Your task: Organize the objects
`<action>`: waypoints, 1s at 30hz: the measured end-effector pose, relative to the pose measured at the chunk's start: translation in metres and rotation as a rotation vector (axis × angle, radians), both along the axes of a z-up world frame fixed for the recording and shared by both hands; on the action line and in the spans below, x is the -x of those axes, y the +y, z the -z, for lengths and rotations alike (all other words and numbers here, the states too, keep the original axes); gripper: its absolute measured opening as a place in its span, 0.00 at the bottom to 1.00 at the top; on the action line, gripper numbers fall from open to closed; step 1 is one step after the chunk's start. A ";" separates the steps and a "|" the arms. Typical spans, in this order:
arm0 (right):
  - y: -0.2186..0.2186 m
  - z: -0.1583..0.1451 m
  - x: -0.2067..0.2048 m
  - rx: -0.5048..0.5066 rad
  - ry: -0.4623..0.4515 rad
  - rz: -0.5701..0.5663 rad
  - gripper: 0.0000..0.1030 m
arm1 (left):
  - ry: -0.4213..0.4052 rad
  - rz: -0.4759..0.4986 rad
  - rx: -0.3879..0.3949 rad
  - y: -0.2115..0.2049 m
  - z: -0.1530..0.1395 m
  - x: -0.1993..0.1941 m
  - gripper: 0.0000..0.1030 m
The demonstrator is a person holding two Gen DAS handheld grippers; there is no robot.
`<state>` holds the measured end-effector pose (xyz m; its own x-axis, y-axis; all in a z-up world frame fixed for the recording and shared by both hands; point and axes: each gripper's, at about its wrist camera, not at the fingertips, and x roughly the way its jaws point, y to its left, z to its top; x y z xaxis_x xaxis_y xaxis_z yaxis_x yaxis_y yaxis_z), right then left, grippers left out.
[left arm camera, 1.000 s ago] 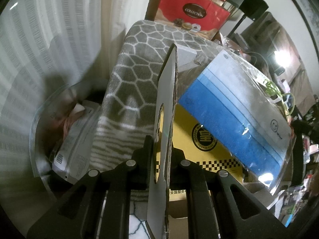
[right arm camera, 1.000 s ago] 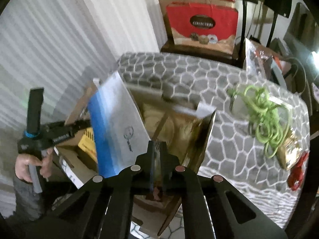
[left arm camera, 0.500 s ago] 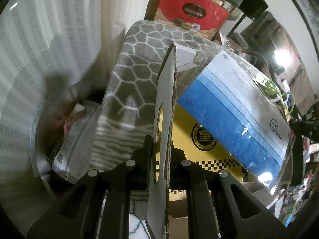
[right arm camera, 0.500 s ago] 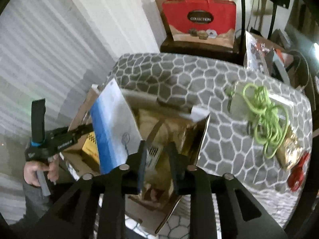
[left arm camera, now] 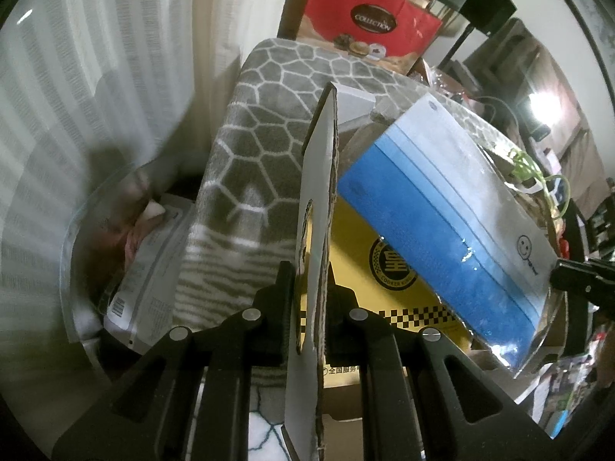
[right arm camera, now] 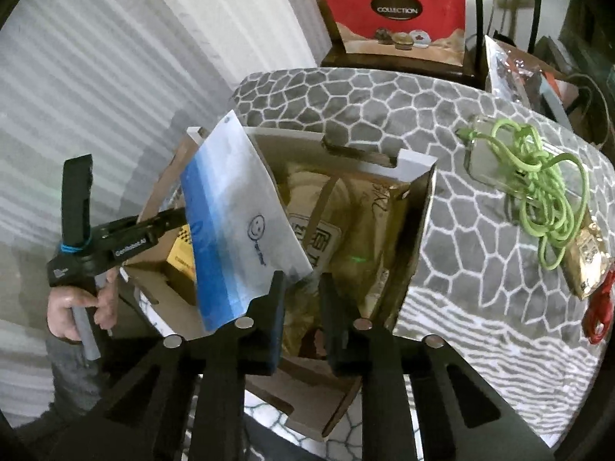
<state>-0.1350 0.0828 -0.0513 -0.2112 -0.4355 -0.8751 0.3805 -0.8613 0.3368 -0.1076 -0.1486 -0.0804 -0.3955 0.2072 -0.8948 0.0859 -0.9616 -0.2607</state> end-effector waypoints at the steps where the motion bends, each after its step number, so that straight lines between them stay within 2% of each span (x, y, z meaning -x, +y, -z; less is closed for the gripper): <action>1: 0.000 -0.001 0.000 0.006 0.004 0.000 0.12 | 0.000 0.000 0.000 0.000 0.000 0.000 0.10; 3: 0.001 -0.005 0.000 0.020 0.025 0.006 0.05 | 0.000 -0.001 -0.001 0.000 0.000 0.000 0.10; 5: 0.002 -0.011 0.001 0.022 0.047 0.011 0.03 | 0.000 -0.001 0.000 0.000 0.000 0.000 0.10; 13: 0.005 -0.035 0.019 -0.018 0.123 0.039 0.01 | 0.000 -0.002 0.000 0.000 0.000 0.000 0.10; 18: 0.006 -0.040 0.045 -0.094 0.151 0.053 0.01 | 0.000 -0.002 -0.001 0.000 0.000 0.000 0.10; 22: -0.004 -0.028 0.062 -0.193 0.147 0.008 0.02 | 0.000 -0.002 -0.001 0.000 0.000 0.000 0.10; 26: -0.006 -0.017 0.070 -0.248 0.151 0.015 0.13 | 0.000 -0.002 -0.001 0.001 0.000 0.001 0.10; 28: 0.000 -0.019 0.071 -0.220 0.151 0.036 0.29 | 0.000 0.000 0.000 0.001 0.000 0.001 0.10; 29: 0.004 -0.022 0.070 -0.203 0.157 0.045 0.45 | -0.001 0.000 0.000 0.002 -0.001 0.001 0.10; 30: 0.009 -0.026 0.068 -0.194 0.173 0.056 0.52 | -0.001 0.001 -0.001 0.002 -0.001 0.001 0.10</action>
<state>-0.2031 0.0915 -0.0253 -0.3842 -0.2469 -0.8896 0.3678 -0.9248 0.0978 -0.1087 -0.1467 -0.0797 -0.3943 0.2085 -0.8950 0.0849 -0.9615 -0.2614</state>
